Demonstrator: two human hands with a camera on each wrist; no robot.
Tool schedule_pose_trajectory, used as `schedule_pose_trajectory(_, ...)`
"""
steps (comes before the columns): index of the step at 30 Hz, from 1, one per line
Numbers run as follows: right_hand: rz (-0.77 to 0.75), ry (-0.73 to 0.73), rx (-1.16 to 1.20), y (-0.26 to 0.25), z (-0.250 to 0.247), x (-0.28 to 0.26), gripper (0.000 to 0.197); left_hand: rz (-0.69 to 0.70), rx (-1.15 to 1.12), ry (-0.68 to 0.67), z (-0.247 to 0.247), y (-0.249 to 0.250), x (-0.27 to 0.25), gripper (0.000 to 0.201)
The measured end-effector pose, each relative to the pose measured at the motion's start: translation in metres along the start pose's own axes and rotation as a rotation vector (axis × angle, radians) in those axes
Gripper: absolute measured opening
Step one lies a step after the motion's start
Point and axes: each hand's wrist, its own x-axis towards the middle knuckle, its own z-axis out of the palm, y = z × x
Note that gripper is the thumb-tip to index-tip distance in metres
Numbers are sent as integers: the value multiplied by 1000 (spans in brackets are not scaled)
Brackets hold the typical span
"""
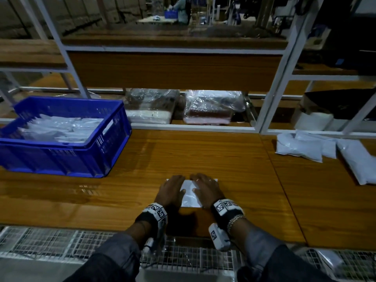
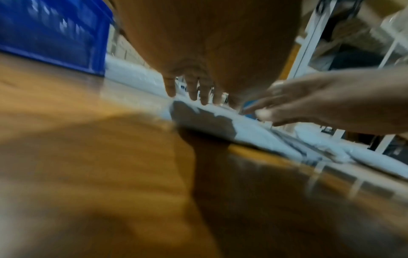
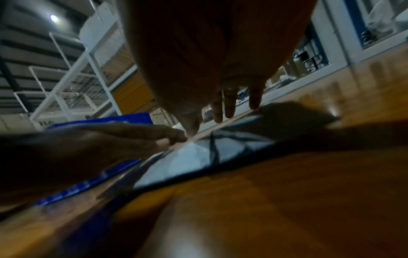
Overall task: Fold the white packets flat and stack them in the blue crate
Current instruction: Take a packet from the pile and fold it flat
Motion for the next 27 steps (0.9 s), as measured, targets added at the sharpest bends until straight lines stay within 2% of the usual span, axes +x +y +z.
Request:
schedule_pose_trajectory(2, 14, -114, -78, -10, 13, 2, 54, 14, 64, -99, 8, 2, 3, 60)
schedule_pose_trajectory(3, 28, -130, -81, -10, 18, 2, 53, 36, 83, -95, 11, 1, 5, 58)
schedule_pose_trajectory(4, 18, -125, -95, -10, 21, 2, 52, 42, 110, -99, 11, -2, 9, 57)
schedule_pose_trajectory(6, -39, -59, -161, -5, 26, 4, 55, 58, 98, -196, 23, -16, 14, 58)
schedule_pose_trajectory(9, -50, -84, -183, -2, 32, 8, 60, 157, 115, -80, 41, -20, 10, 58)
schedule_pose_trajectory(11, -47, -48, -173, -5, 34, 6, 61, 190, 129, -23, 42, -13, 4, 57)
schedule_pose_trajectory(13, -27, -76, -164, -7, 33, 6, 65, 163, 134, -23, 38, -8, 5, 55)
schedule_pose_trajectory(16, -34, -109, -159, -2, 32, 8, 84, 105, 142, -21, 36, -11, 8, 51)
schedule_pose_trajectory(17, 14, -130, -114, 2, 32, 7, 85, 80, 117, -9, 40, -15, 9, 54)
schedule_pose_trajectory(21, 244, -31, 20, 19, 30, -7, 84, -66, 21, 103, 50, -20, 9, 77)
schedule_pose_trajectory(23, 243, -30, 28, 21, 31, -11, 90, -81, -27, 100, 51, -19, 9, 77)
schedule_pose_trajectory(27, 224, 5, 14, 22, 40, -11, 116, -87, -130, 78, 56, -20, 7, 74)
